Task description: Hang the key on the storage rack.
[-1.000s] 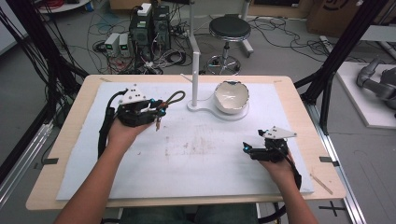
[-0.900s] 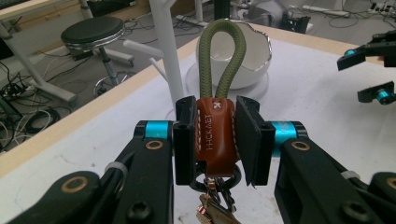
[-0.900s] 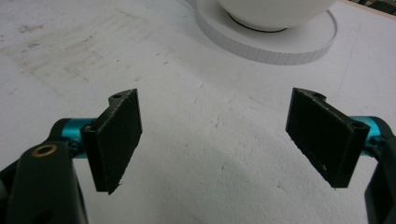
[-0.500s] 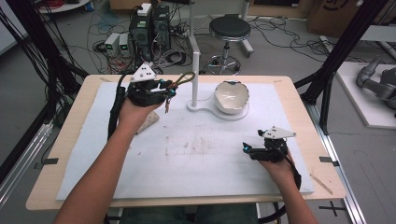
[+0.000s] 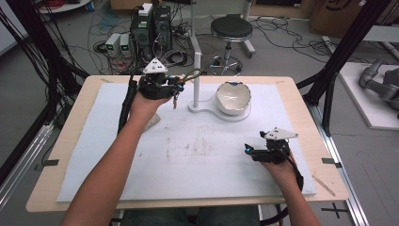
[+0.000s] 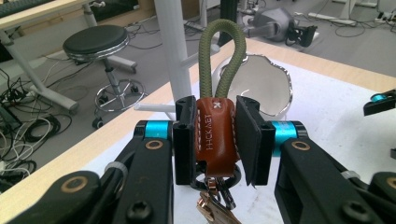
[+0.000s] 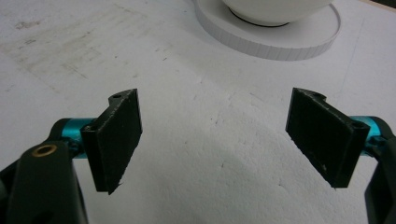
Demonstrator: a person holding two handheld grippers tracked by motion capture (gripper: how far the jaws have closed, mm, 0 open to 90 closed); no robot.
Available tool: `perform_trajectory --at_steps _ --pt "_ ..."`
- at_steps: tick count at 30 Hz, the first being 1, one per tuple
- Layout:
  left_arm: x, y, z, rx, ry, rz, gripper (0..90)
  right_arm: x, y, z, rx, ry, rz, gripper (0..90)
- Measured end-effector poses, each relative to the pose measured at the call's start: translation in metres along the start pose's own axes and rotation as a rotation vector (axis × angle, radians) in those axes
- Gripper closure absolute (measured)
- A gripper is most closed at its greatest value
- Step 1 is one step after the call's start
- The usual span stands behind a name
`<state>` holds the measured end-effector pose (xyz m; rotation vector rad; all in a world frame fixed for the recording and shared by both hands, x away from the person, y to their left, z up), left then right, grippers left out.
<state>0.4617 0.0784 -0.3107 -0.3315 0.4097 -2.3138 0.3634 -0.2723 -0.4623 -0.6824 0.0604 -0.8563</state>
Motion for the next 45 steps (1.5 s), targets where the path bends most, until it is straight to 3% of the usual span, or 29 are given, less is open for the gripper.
perform_trajectory --at_steps 21,28,31,32,35,45 --pt "-0.011 0.019 -0.007 -0.044 -0.014 0.049 68.4 0.0 0.001 -0.001 -0.003 -0.003 0.001 18.7" --pt "-0.013 0.025 -0.011 -0.06 -0.017 0.047 66.4 0.0 0.0 -0.001 -0.007 0.001 0.004 18.7" --pt "-0.015 0.025 -0.011 -0.054 -0.018 0.055 57.5 0.0 0.0 -0.001 -0.005 0.002 0.004 18.7" --pt "-0.016 0.024 -0.011 -0.055 -0.027 0.061 49.4 0.0 0.0 -0.001 -0.005 0.0 0.005 18.7" --pt "-0.018 0.022 -0.012 -0.051 -0.038 0.067 41.5 0.0 0.0 -0.001 -0.007 0.0 0.004 18.7" --pt "-0.019 -0.004 -0.032 -0.031 -0.062 0.043 28.9 0.0 0.0 -0.001 -0.001 -0.006 0.0 18.7"
Point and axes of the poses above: each handheld gripper's, and its own axes: y roughly forward along the jaws, z roughly out of its top, x roughly to its right, the point moved 5 cm from there along y, roughly forward along the jaws, and after that the axes turned 10 degrees about -y, right-handed, at the moved point
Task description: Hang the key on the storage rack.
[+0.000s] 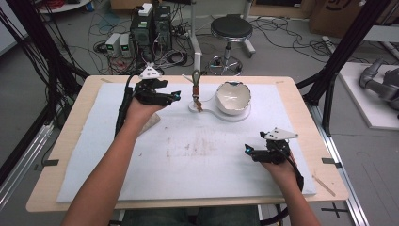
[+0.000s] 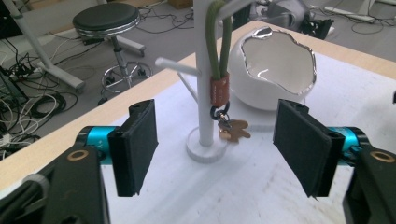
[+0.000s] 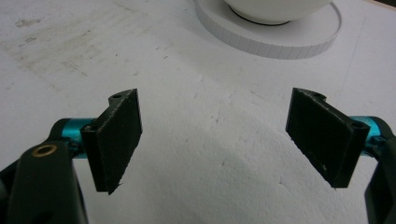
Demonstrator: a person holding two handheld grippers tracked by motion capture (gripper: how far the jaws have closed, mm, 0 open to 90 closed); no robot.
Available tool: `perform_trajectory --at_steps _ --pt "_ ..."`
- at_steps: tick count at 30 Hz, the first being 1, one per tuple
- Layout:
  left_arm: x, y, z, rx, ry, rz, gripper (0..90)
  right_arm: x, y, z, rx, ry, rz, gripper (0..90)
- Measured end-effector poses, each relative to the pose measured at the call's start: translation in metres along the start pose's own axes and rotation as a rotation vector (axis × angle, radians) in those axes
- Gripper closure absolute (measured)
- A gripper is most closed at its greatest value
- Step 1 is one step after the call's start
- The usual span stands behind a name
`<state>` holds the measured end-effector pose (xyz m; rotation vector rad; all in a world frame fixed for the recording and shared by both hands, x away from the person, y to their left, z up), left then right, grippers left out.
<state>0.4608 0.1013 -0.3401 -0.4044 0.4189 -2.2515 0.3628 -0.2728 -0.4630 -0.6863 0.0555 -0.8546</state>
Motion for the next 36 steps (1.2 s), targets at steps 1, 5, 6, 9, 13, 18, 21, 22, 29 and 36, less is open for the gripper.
perform_trajectory --at_steps 1,5,6,9,13,18,21,22,29,36 --pt "0.0 -0.003 -0.003 0.001 -0.003 -0.004 27.7 -0.001 0.0 0.0 0.0 0.005 0.003 18.7" --pt "0.002 -0.016 -0.014 0.016 0.003 -0.035 24.9 -0.001 0.0 0.0 -0.003 0.001 0.001 18.7" --pt "0.002 -0.019 -0.018 0.017 -0.001 -0.042 24.2 -0.001 -0.001 0.0 -0.004 0.003 0.002 18.7" --pt "0.001 -0.03 -0.031 0.018 -0.007 -0.056 22.7 -0.001 -0.002 -0.001 0.001 0.008 0.0 18.7" --pt "0.001 -0.041 -0.044 0.021 -0.012 -0.064 21.9 -0.001 -0.002 -0.002 -0.006 0.003 0.001 18.7" --pt "0.003 -0.051 -0.056 0.017 0.0 -0.073 20.9 -0.002 -0.002 -0.002 -0.002 0.002 0.0 18.7" --pt "0.006 -0.057 -0.063 0.026 0.001 -0.095 20.4 -0.002 -0.002 -0.002 -0.003 0.004 0.001 18.7" --pt "0.007 -0.058 -0.066 0.034 0.0 -0.103 19.8 -0.002 -0.002 -0.002 -0.002 0.003 0.003 18.7" --pt "0.014 -0.066 -0.078 0.021 0.026 -0.102 19.3 -0.003 -0.002 -0.002 -0.006 0.002 0.003 18.7" --pt "0.013 -0.068 -0.09 0.032 0.026 -0.101 18.5 -0.002 -0.002 -0.002 -0.008 0.001 -0.003 18.7"
Point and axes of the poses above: each handheld gripper's, and its own axes: y roughly forward along the jaws, z roughly out of its top, x roughly to its right, the point moved 5 cm from there along y, roughly forward along the jaws, and after that the axes turned 10 degrees about -y, right-handed, at the moved point
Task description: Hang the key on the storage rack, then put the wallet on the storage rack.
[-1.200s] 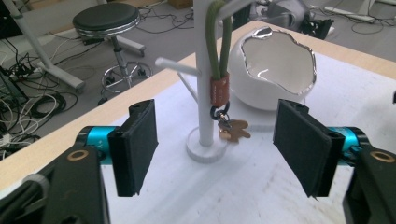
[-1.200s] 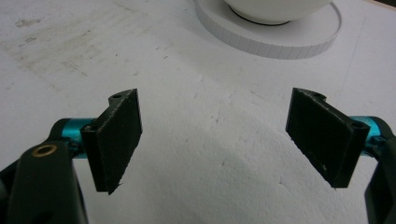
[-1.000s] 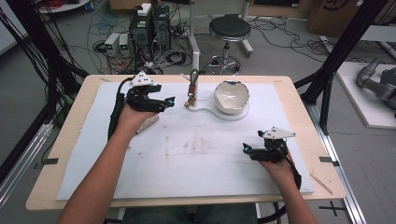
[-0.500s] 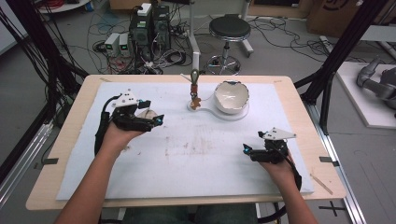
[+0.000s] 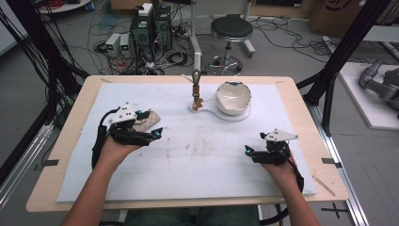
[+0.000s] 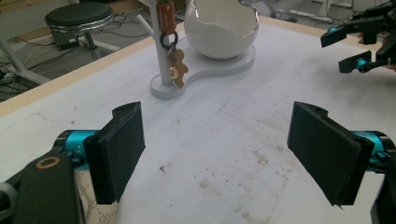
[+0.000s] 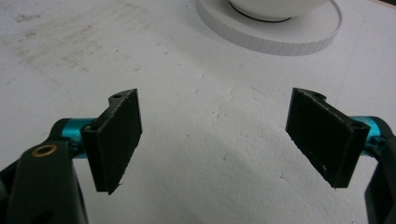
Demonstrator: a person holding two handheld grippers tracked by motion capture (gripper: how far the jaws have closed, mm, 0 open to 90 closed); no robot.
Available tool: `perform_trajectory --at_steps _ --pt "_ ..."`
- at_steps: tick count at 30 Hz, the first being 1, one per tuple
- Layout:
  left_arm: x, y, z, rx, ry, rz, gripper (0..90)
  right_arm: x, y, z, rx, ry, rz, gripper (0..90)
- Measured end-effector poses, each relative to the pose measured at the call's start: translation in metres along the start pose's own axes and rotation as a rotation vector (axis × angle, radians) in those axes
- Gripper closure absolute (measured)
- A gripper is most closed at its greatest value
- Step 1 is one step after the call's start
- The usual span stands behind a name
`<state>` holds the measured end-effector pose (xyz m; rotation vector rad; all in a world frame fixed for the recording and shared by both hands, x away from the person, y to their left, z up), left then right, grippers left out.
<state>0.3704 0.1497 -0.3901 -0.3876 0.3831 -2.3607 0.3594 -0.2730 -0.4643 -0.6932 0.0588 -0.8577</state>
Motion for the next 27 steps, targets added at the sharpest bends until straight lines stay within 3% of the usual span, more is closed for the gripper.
perform_trajectory --at_steps 13,20,27 --pt "-0.011 -0.014 -0.012 0.026 -0.049 0.004 14.4 0.002 0.001 -0.001 -0.004 -0.001 -0.004 18.7" --pt "-0.014 -0.018 -0.024 0.016 -0.046 0.017 14.4 0.005 0.001 -0.004 -0.005 0.004 -0.005 18.7" --pt "-0.016 -0.018 -0.027 0.004 -0.052 0.039 14.5 0.004 -0.002 -0.002 0.002 0.001 -0.012 18.7"
Point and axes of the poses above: each handheld gripper's, and its own axes: y roughly forward along the jaws, z roughly out of its top, x roughly to its right, the point moved 5 cm from there along y, roughly forward along the jaws, and after that the axes turned 10 degrees about -y, right-handed, at the moved point
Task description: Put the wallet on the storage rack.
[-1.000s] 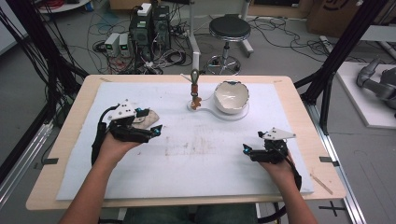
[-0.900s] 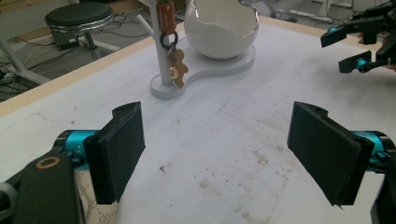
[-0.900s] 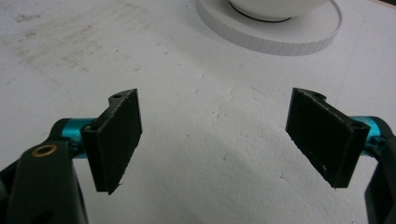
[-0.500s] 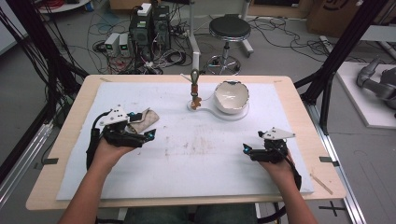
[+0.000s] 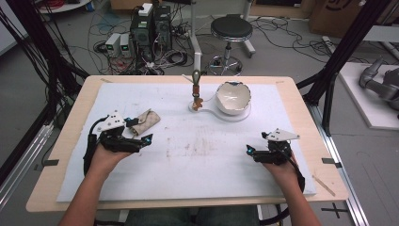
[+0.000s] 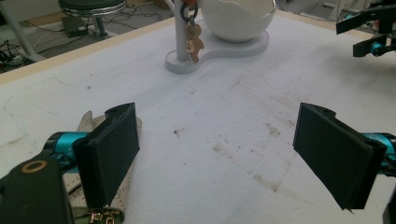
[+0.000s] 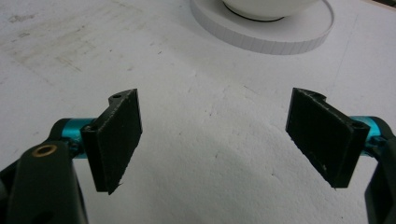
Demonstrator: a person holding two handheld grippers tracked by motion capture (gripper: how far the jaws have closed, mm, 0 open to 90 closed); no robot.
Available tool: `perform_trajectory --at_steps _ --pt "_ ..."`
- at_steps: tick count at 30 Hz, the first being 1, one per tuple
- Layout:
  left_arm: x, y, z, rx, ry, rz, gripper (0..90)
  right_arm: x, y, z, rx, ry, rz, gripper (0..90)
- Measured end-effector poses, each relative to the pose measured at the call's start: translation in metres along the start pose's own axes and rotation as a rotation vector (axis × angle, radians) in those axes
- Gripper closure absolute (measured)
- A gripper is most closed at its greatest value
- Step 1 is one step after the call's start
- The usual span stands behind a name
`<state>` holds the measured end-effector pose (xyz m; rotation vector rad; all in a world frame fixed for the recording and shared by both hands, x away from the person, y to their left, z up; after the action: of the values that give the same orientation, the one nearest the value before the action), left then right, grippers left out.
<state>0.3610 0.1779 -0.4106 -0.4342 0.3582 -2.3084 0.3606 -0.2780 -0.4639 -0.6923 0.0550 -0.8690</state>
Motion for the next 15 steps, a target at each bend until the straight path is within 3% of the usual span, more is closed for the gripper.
perform_trajectory --at_steps 10,15 --pt "-0.005 -0.003 0.0 -0.001 -0.003 0.033 14.8 -0.001 0.001 0.001 -0.001 0.002 0.008 18.7" --pt "-0.015 -0.003 -0.003 -0.013 -0.013 0.063 14.8 0.0 0.002 0.001 0.001 -0.004 0.004 18.7"
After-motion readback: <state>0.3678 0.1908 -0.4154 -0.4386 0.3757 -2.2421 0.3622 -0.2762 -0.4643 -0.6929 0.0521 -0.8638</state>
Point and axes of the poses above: each handheld gripper's, and its own axes: y roughly forward along the jaws, z roughly out of its top, x roughly to its right, the point moved 5 cm from there along y, roughly forward along the jaws, and after that the axes turned 10 degrees about -y, right-handed, at the moved point
